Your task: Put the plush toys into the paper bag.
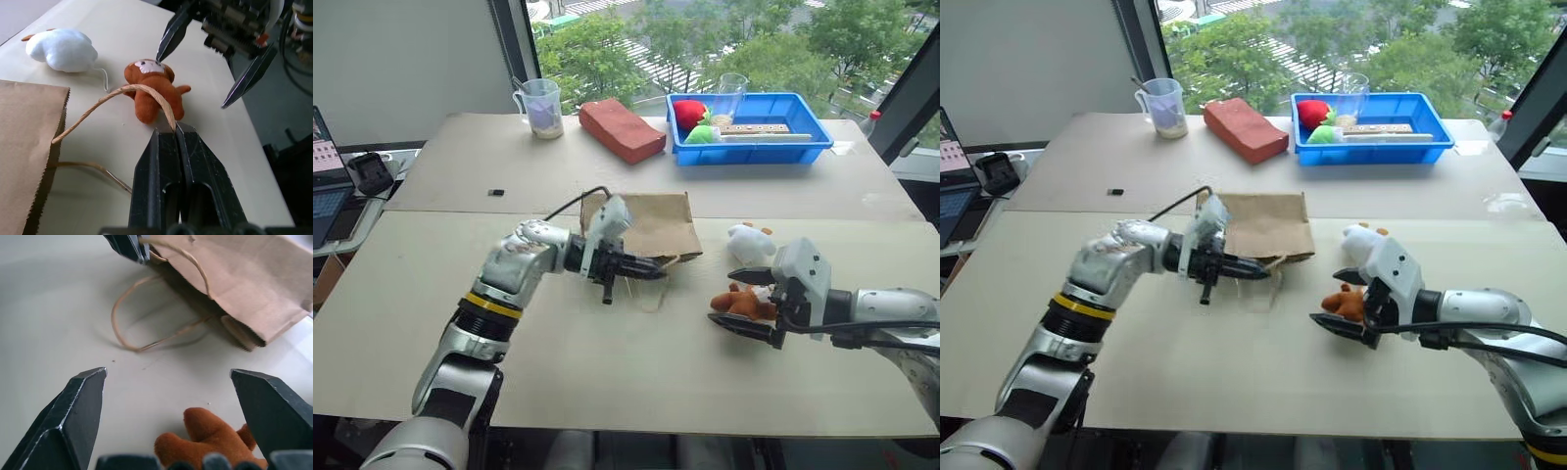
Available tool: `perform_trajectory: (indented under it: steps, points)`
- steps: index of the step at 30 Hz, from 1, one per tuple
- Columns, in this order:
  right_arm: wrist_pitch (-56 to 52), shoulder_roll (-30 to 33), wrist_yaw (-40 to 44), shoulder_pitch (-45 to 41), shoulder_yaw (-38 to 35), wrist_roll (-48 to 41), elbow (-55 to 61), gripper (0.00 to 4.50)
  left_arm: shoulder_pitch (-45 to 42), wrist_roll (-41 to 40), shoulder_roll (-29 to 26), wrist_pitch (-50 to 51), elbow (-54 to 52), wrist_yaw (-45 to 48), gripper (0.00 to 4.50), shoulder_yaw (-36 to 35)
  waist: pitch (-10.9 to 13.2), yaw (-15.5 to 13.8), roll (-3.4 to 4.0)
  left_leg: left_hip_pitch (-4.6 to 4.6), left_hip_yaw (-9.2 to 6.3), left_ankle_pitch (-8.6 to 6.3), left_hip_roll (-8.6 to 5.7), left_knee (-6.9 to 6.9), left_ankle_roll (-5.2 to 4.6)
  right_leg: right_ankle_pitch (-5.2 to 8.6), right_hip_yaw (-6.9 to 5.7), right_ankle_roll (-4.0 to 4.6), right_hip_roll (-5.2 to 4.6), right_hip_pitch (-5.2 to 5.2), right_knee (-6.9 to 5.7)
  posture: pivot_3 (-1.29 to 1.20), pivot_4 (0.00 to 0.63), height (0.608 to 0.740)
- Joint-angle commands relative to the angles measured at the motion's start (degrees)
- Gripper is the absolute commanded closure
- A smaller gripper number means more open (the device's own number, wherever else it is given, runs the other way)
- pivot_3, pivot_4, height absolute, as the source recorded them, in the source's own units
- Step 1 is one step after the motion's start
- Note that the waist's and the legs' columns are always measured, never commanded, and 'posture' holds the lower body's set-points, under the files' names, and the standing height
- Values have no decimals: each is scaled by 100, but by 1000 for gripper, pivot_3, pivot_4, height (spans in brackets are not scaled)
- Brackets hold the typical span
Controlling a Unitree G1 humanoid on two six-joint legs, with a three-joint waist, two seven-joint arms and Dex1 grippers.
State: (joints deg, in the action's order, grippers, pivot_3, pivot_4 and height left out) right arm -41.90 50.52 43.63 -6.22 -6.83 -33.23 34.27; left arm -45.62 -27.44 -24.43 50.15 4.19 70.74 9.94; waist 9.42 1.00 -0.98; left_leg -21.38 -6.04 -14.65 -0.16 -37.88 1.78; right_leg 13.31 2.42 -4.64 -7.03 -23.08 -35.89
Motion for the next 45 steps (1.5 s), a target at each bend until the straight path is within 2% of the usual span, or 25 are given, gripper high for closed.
perform_trajectory:
  steps: [1,5,8,11,17,21,23,30,39,45]
  points:
    - [142,-405,-391,-240,319,209,111,1115,-329,-615,-114,1065,-409,-328,4500,-460,0,9,0,0,-1,0,0,0,0,0,0,0,0,-1,-2,0,150,740]
    - [124,-948,-844,-589,691,509,-73,2529,-413,-948,-56,1802,-480,-813,4500,-751,0,21,1,1,-2,0,0,1,1,0,0,0,0,-2,-3,0,150,740]
    - [186,-1486,-1206,-942,1036,817,-410,3575,-707,-1293,240,2507,-224,-1410,4500,-1332,1,12,-1,1,-3,3,-1,1,6,0,0,1,0,-4,-5,0,150,740]
    - [422,-2059,-1470,-1287,1459,1243,-984,4481,-861,-1482,462,2787,-95,-1840,4500,-1700,0,19,0,1,-6,4,-2,1,8,-1,-1,1,0,-4,-5,0,150,740]
    - [1028,-3018,-1725,-1862,2010,1900,-2260,4481,-1113,-1801,715,3012,210,-2372,4500,-2226,0,82,1,1,-6,8,-2,6,15,-2,-1,3,0,-10,-4,0,150,740]
    - [1502,-3783,-1991,-2403,2291,2390,-3578,4481,-1232,-2033,792,3177,332,-2687,4500,-2612,0,163,1,2,-7,11,-1,9,20,-2,0,4,0,-11,-6,0,150,740]
    - [1683,-3948,-2011,-2523,2422,2626,-4041,4481,-1291,-2107,824,3214,360,-2873,4500,-2785,-1,179,2,8,-7,12,-1,12,21,-3,0,5,0,-11,-9,0,150,740]
    - [1919,-4186,-1869,-2630,2460,2896,-4827,4481,-1880,-2275,656,2739,527,-3257,4500,-3320,-1,182,1,6,-11,14,-2,16,27,-3,0,5,0,-13,-10,0,150,740]
    - [2070,-4288,-1782,-2662,2350,3059,-5033,4481,-2890,-2035,201,1121,1263,-3094,4500,-3309,-1,214,2,14,-11,16,-2,19,33,-3,0,5,0,-9,-9,0,150,740]
    - [2061,-4264,-1796,-2689,2270,3124,-5042,4481,-3273,-2065,12,762,1527,-2917,4500,-3224,-1,260,2,13,-11,16,-2,25,32,-3,0,5,0,-12,-14,0,150,740]
